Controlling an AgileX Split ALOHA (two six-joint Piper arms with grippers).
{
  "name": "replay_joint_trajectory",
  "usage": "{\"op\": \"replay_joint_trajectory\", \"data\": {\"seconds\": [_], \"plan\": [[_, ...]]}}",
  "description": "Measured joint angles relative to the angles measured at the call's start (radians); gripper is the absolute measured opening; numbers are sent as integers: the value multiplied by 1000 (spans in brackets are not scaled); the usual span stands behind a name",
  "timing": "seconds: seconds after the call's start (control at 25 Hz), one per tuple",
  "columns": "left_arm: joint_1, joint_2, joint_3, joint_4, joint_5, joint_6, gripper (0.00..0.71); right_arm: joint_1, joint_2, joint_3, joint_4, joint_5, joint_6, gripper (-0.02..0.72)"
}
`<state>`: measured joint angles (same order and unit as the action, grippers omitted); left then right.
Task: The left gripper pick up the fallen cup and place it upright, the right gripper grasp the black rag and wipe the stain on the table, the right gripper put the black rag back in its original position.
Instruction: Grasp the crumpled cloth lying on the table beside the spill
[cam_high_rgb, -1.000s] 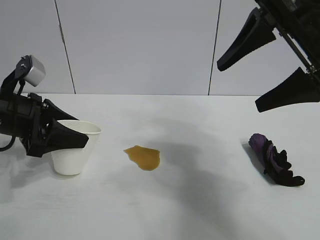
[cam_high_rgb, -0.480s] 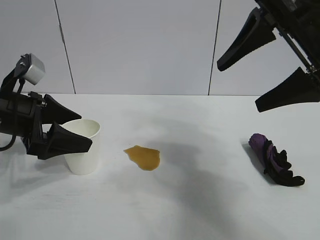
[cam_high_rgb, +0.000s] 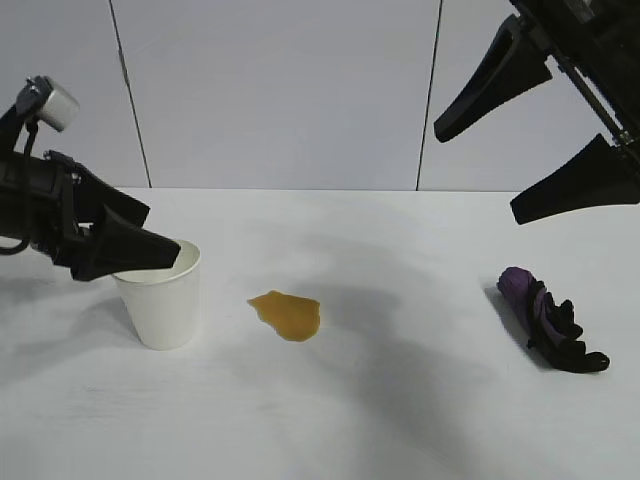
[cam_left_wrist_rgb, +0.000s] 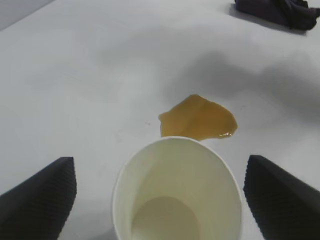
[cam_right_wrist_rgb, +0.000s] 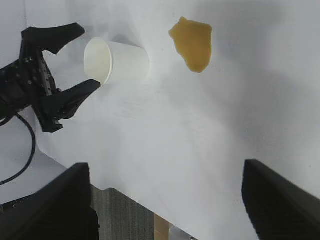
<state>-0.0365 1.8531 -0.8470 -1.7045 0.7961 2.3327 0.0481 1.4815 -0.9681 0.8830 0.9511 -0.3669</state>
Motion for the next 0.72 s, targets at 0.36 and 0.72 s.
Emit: {"op": "replay_joint_trajectory", "data": {"seconds": [0.36,0.72], "plan": [[0,-270,8,197,-43,-548,657,0,0,0,0,0,0,568],[0,-625,3,351,-31,-970,657,0,0,0,1,3,0,568]]}}
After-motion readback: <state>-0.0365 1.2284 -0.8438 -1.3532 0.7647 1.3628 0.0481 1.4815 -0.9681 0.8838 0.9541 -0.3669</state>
